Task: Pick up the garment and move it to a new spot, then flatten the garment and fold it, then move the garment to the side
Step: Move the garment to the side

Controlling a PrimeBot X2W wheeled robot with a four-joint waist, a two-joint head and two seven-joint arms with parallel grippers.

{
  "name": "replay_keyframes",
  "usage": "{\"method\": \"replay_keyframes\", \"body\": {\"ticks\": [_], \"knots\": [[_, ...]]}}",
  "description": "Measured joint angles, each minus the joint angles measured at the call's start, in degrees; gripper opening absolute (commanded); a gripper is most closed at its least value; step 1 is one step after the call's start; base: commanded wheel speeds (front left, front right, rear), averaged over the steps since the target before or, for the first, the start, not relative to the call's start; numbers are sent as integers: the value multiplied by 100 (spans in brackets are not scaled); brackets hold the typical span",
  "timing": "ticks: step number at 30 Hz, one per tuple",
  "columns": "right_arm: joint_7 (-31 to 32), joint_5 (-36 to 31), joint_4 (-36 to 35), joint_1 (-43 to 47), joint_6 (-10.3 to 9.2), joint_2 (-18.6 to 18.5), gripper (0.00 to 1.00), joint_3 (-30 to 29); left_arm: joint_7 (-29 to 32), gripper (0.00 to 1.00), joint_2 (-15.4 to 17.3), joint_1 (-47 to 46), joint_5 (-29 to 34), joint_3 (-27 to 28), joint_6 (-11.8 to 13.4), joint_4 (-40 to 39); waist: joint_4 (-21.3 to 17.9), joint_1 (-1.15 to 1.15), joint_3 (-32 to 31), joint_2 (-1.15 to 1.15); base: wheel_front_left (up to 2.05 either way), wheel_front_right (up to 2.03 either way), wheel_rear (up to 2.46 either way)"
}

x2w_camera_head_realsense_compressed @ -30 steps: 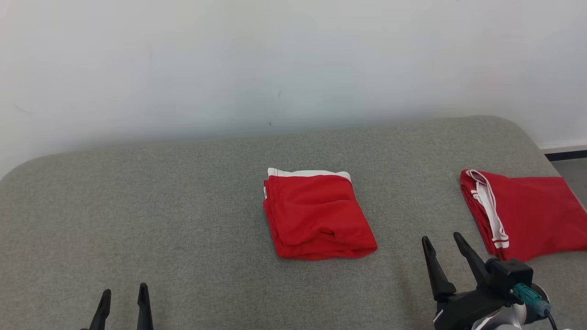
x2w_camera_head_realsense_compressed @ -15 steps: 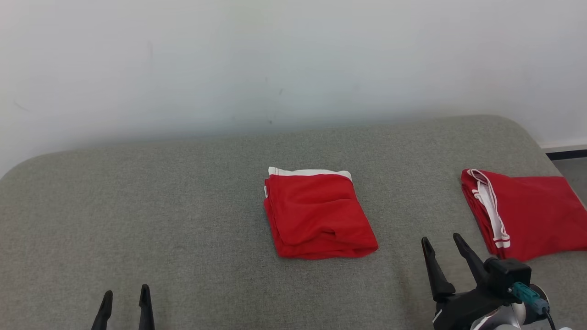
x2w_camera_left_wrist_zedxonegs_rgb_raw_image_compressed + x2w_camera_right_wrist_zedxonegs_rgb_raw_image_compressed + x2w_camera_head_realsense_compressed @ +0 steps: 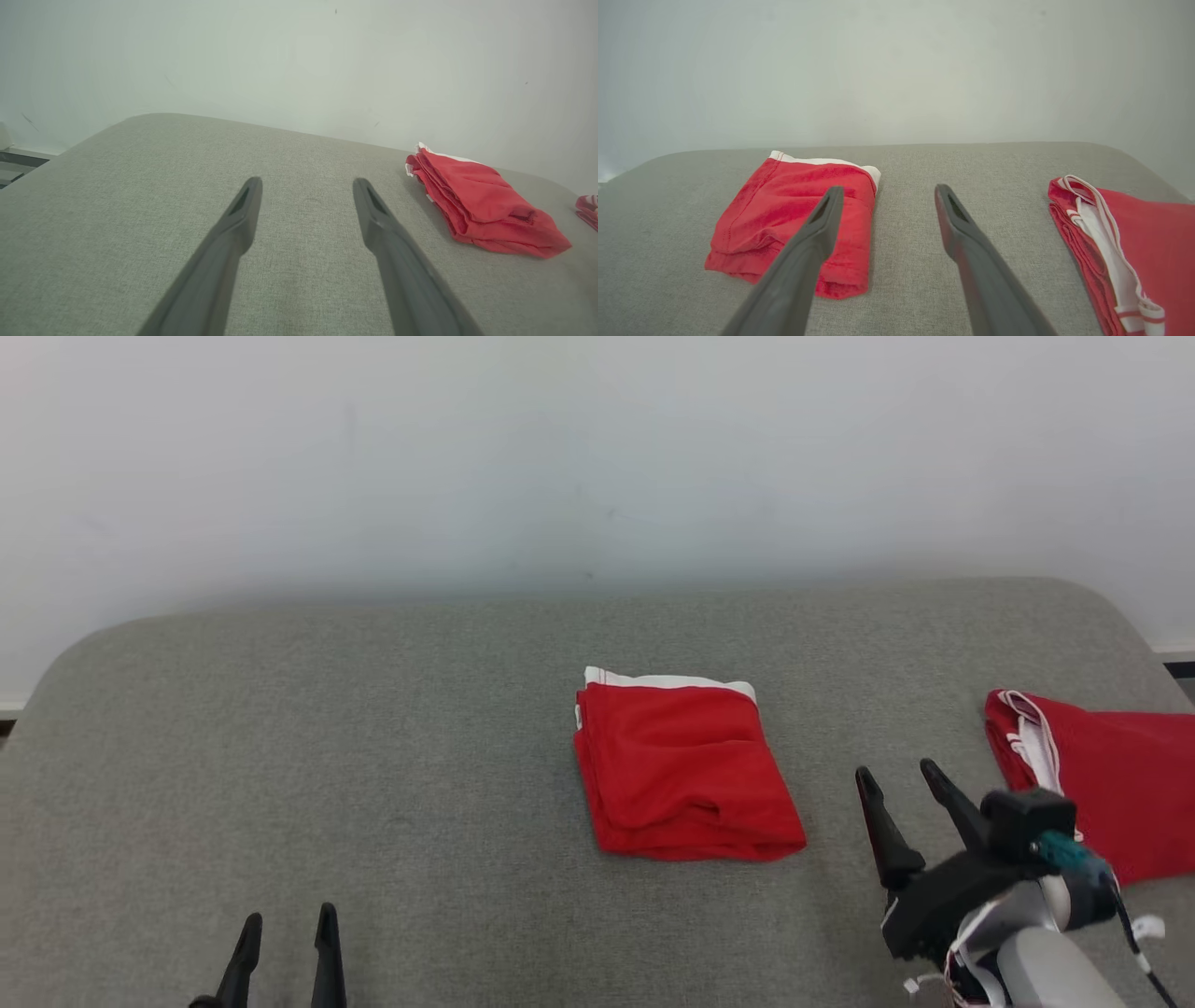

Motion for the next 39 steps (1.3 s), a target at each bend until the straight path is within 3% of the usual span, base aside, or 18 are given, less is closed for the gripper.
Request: {"method": "replay_keyframes", "body": {"ticks": [6,13,23,30,32,33,34,35,39], "knots": [[1227,120,380,-1039,1,-218,100,111,-1,100,-3,-90,64,-211,-15,-67,382,0,159,0,0,0,0],[2477,198,1433,-1915,0,-207,100,-379,-1,100,-1,-266,43,-268,-55,-98,821,1,449,0,0,0,0],[3294,-339,2736,-2414,0,-87,100,-834,-1,100,1,-547,-145,-452,-67,-34,1438,1,917,1,0,0,0],[3339,-542,3008,-2620,-15,27,100,-969,-1,100,-1,-603,-193,-522,-56,-22,1731,0,1182,0,0,0,0],[3449,-572,3080,-2693,-26,25,60,-966,-1,100,1,-605,-199,-525,-51,-22,1773,0,1231,0,0,0,0],[3474,-616,3092,-2715,-25,20,25,-934,-1,100,1,-605,-201,-532,-37,-20,1785,0,1246,0,0,0,0],[3478,-664,3095,-2733,-25,16,25,-887,-1,100,-1,-606,-208,-545,-35,-19,1788,0,1251,0,0,0,0],[3488,-709,3093,-2741,-22,13,0,-812,-1,100,-1,-608,-234,-558,-34,-15,1783,0,1247,0,0,0,0],[3488,-818,3016,-2747,1,-29,0,-466,-1,100,1,-610,-255,-575,-13,-14,1709,0,1198,0,0,0,0]]}}
